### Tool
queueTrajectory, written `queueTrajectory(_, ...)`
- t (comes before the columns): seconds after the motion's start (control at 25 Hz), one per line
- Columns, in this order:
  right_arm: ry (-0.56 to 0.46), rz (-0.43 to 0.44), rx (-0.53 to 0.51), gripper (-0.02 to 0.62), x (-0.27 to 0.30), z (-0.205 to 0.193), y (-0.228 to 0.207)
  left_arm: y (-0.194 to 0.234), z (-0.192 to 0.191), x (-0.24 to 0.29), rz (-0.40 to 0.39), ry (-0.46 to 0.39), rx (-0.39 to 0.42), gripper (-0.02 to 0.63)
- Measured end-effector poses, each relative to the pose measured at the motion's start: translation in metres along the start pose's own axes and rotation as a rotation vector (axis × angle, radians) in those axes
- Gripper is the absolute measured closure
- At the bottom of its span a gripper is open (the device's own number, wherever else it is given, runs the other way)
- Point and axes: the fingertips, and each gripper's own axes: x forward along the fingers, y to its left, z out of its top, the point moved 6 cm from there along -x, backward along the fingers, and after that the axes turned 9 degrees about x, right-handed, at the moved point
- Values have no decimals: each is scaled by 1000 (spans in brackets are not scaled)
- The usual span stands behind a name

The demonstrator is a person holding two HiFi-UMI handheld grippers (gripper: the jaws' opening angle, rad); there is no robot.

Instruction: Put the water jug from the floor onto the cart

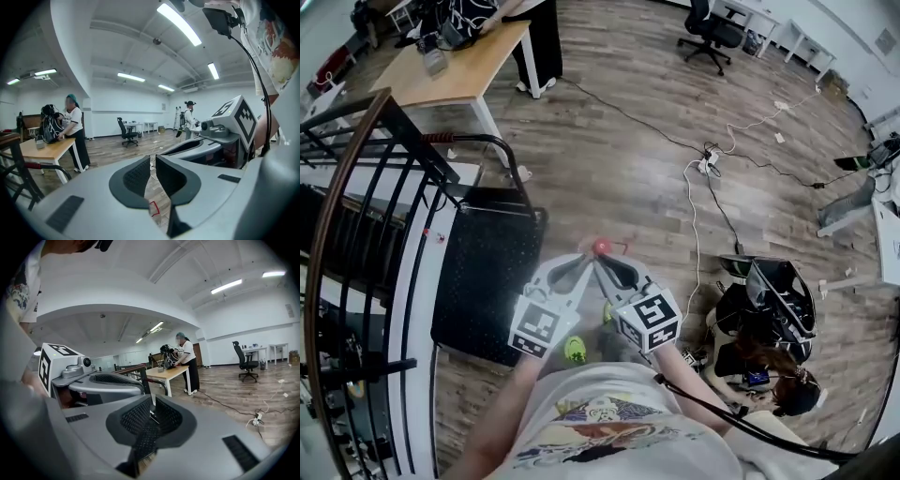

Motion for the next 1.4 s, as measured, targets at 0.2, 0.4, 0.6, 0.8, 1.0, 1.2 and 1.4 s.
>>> queueTrajectory(0.2, 26, 63, -4, 575, 20, 8, -44, 16, -4, 43, 50, 44, -28, 591)
queueTrajectory(0.4, 67, 137, -20, 575, 38, 4, -85, 23, -19, 82, 117, 86, -45, 591)
queueTrajectory(0.6, 104, 210, -29, 575, 48, 1, -96, 20, -26, 88, 170, 126, -77, 592)
queueTrajectory(0.8, 124, 219, -23, 575, 66, -11, -115, 28, -49, 109, 175, 167, -75, 592)
queueTrajectory(1.0, 143, 186, 1, 575, 77, -24, -138, 36, -62, 134, 159, 169, -58, 592)
queueTrajectory(1.2, 172, 150, -4, 575, 100, -45, -155, 51, -93, 155, 131, 171, -63, 591)
queueTrajectory(1.4, 212, 111, -29, 575, 125, -81, -170, 58, -138, 172, 96, 182, -96, 591)
